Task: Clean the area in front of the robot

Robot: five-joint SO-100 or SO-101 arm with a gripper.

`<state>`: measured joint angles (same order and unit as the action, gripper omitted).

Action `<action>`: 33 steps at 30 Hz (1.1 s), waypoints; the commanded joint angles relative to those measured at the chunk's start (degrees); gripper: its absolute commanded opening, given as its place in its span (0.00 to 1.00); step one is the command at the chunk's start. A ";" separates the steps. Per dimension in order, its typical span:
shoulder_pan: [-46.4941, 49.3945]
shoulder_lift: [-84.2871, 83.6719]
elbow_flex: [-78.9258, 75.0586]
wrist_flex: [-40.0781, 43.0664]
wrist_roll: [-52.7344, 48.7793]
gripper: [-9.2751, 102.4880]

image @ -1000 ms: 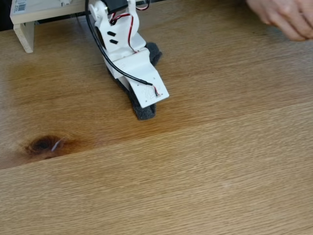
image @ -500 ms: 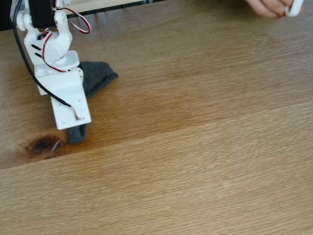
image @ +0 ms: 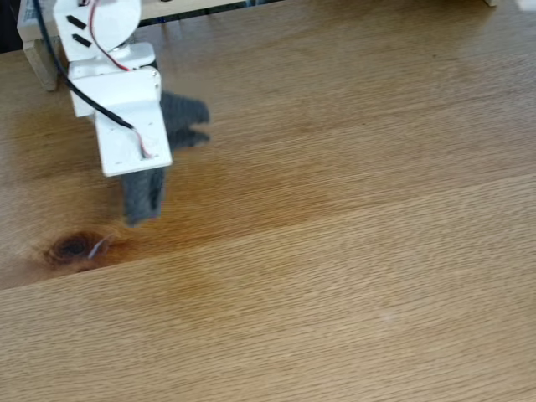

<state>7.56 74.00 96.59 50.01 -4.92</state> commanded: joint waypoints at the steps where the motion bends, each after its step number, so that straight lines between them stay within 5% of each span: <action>1: 4.31 0.18 -1.32 -18.81 -6.59 0.08; 5: 8.61 -6.42 -1.32 -33.31 -12.57 0.08; 19: 23.99 -29.71 -0.70 -52.12 -30.67 0.08; 24: 22.59 -35.16 -0.79 -51.50 -28.48 0.08; 33: 8.26 -31.99 -0.62 -42.54 -8.88 0.08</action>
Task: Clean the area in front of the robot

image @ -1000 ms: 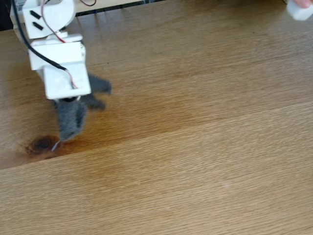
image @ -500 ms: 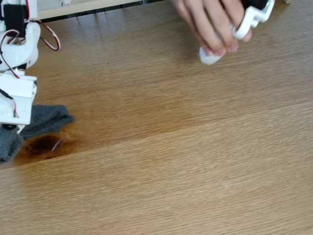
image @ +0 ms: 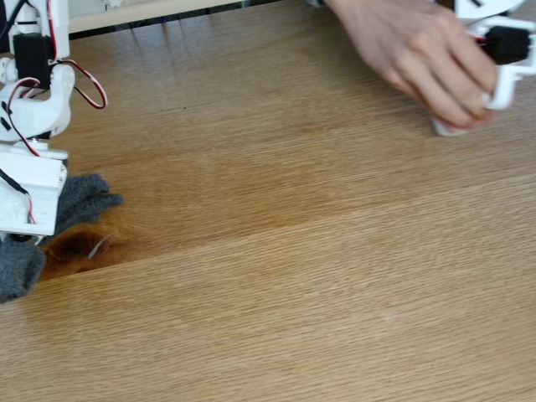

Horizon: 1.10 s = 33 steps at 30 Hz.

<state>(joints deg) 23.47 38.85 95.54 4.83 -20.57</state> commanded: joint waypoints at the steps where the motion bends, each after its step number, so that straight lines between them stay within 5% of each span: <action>1: -9.67 4.13 0.44 4.13 9.14 0.08; 9: -24.35 11.34 0.53 11.25 27.51 0.08; 18: -36.91 12.13 0.26 5.10 32.26 0.08; 23: -37.79 10.63 -0.18 -4.22 26.54 0.08; 29: -30.76 1.93 -0.26 -26.19 5.10 0.08; 33: -24.79 -1.67 -0.35 -27.25 -2.99 0.08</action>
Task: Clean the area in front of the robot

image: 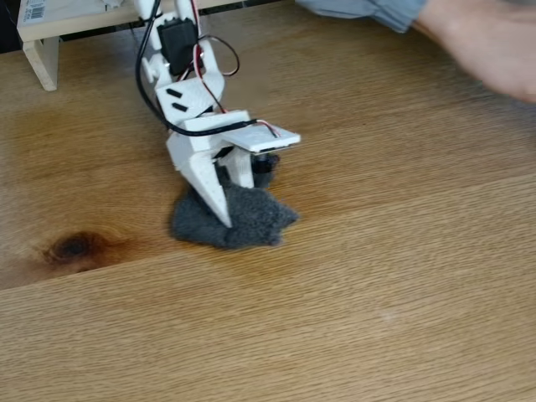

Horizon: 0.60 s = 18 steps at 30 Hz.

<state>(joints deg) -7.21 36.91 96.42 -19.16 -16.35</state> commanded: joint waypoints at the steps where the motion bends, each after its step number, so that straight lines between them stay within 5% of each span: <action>1: 7.38 -0.09 -1.23 -1.85 -8.53 0.08; 11: 21.01 5.19 -1.14 19.42 -2.81 0.08; 18: 29.88 26.63 -0.88 54.93 17.05 0.08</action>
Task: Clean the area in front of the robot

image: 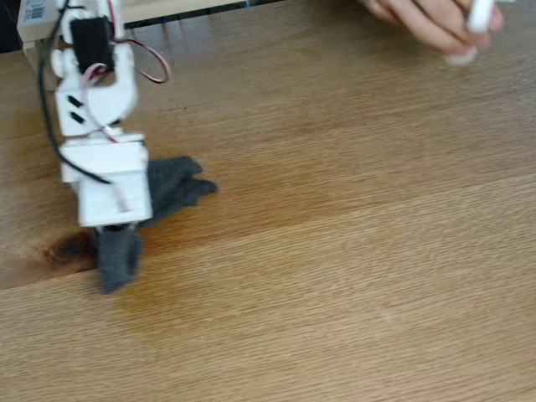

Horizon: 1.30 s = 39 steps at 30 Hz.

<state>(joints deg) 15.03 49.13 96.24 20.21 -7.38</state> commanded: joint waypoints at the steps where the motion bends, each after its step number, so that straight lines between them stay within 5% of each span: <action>1: 9.40 18.02 -0.26 21.62 8.35 0.08; 5: 18.46 26.10 1.23 43.77 2.72 0.08; 7: 24.61 28.30 3.69 44.82 -2.81 0.08; 14: 38.50 27.95 19.16 16.52 -26.28 0.09; 17: 39.55 26.89 25.05 3.34 -29.18 0.27; 21: 39.02 29.79 30.06 -0.70 -25.93 0.38; 27: 29.71 49.57 31.90 14.41 -14.33 0.30; 33: 7.38 68.47 32.61 35.16 -0.26 0.17; 39: -13.10 74.62 32.87 42.54 17.23 0.11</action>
<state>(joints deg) 11.51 117.51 129.38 60.29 0.79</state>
